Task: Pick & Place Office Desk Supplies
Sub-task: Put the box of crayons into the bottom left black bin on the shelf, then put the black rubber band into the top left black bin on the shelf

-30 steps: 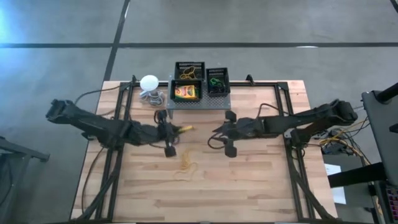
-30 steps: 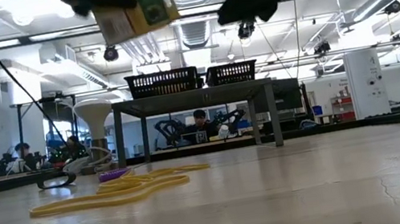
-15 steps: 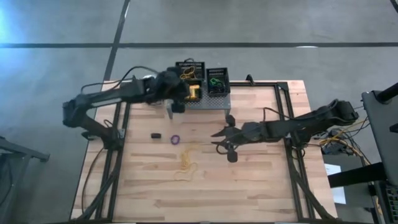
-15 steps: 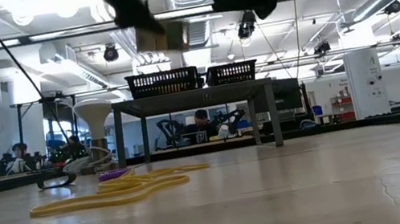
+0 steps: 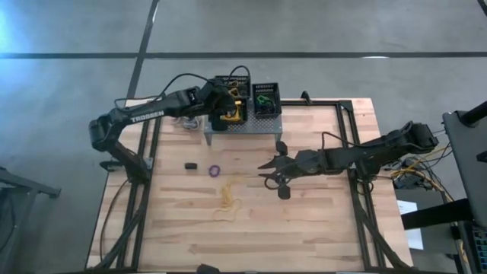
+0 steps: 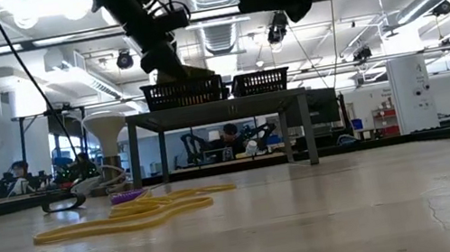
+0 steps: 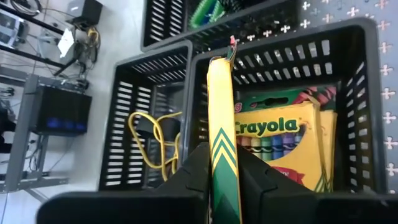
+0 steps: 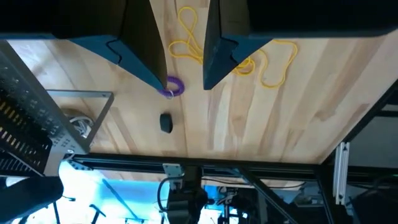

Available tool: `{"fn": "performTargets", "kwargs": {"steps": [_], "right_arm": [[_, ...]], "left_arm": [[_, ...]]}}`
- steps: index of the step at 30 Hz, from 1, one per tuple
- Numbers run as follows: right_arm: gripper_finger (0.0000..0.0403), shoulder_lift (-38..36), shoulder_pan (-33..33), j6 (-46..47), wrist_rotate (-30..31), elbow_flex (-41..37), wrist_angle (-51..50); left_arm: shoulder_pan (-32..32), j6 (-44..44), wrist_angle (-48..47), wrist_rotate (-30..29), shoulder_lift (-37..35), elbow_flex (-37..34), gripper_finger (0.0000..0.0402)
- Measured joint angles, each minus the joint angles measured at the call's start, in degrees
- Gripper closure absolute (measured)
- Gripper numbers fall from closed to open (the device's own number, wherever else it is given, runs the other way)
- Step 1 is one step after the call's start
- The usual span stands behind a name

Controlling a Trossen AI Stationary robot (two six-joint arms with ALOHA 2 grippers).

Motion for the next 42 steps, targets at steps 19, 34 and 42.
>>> {"fn": "performTargets", "kwargs": {"steps": [19, 34, 42], "right_arm": [[0.0319, 0.0, 0.0, -0.2, 0.0, 0.0, 0.0], [0.0334, 0.0, 0.0, -0.2, 0.1, 0.0, 0.0], [0.0332, 0.1, 0.0, 0.0, 0.1, -0.1, 0.3]], "left_arm": [[0.2, 2.9, -4.5, 2.9, -2.3, 0.4, 0.0245], [-2.9, -14.5, -9.2, 5.6, -15.6, 0.0, 0.0236], [-14.2, -25.8, -7.2, 13.6, -24.2, -12.2, 0.0247]]}}
